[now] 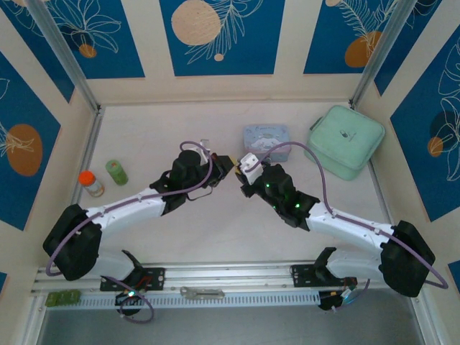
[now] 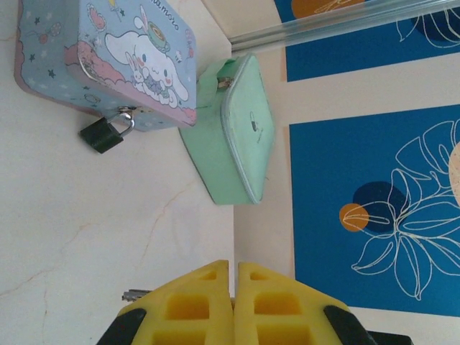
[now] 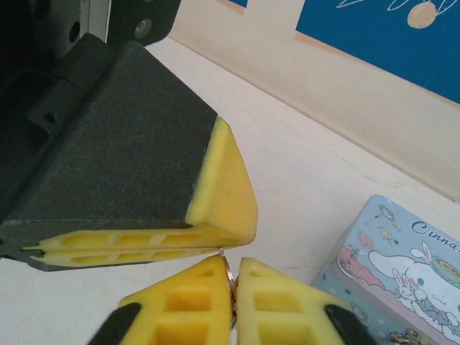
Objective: Unlock the padlock with the key
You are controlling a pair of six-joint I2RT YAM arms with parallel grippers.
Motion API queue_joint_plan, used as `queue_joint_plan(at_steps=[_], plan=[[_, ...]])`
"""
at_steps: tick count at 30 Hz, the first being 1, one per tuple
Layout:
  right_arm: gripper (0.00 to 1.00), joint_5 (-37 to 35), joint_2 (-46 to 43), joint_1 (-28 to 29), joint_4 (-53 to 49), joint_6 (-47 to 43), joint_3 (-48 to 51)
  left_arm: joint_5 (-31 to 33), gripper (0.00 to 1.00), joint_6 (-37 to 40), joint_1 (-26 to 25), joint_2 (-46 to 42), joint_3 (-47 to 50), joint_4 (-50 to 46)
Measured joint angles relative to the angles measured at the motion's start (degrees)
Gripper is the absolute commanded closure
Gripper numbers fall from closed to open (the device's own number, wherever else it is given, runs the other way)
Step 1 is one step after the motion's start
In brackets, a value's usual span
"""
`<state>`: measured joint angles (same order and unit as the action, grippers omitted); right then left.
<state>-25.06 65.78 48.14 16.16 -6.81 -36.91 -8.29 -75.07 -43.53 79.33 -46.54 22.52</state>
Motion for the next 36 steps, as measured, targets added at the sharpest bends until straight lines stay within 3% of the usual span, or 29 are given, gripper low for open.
queue_joint_plan(at_steps=[3, 6, 13, 21, 26, 36], plan=[[0.49, 4.9, -1.6, -1.5, -3.0, 2.8, -0.3, 0.4, 1.00, 2.0, 0.3, -0.1, 0.0, -0.8], [0.38, 13.5, -4.5, -8.0, -6.4, 8.4, -1.2, 0.7, 1.00, 5.1, 1.5, -0.1, 0.6, -1.2], [0.31, 27.7, -3.7, -28.1, -11.4, 24.9, -5.9, -0.8, 1.00, 11.6, 6.4, -0.6, 3.0, -1.1], [0.18, 32.9, 15.6, -42.2, -24.3, 32.6, -23.7, -7.3, 1.00, 22.5, 7.8, -0.9, 2.6, -1.6], [0.18, 34.1, 27.4, -46.4, -30.7, 32.3, -33.7, -10.4, 1.00, 27.1, 8.3, -1.6, 2.6, -2.0], [0.18, 34.5, 41.5, -46.1, -37.7, 30.1, -43.8, -10.1, 1.00, 28.9, 11.8, -8.4, 7.8, -2.2]])
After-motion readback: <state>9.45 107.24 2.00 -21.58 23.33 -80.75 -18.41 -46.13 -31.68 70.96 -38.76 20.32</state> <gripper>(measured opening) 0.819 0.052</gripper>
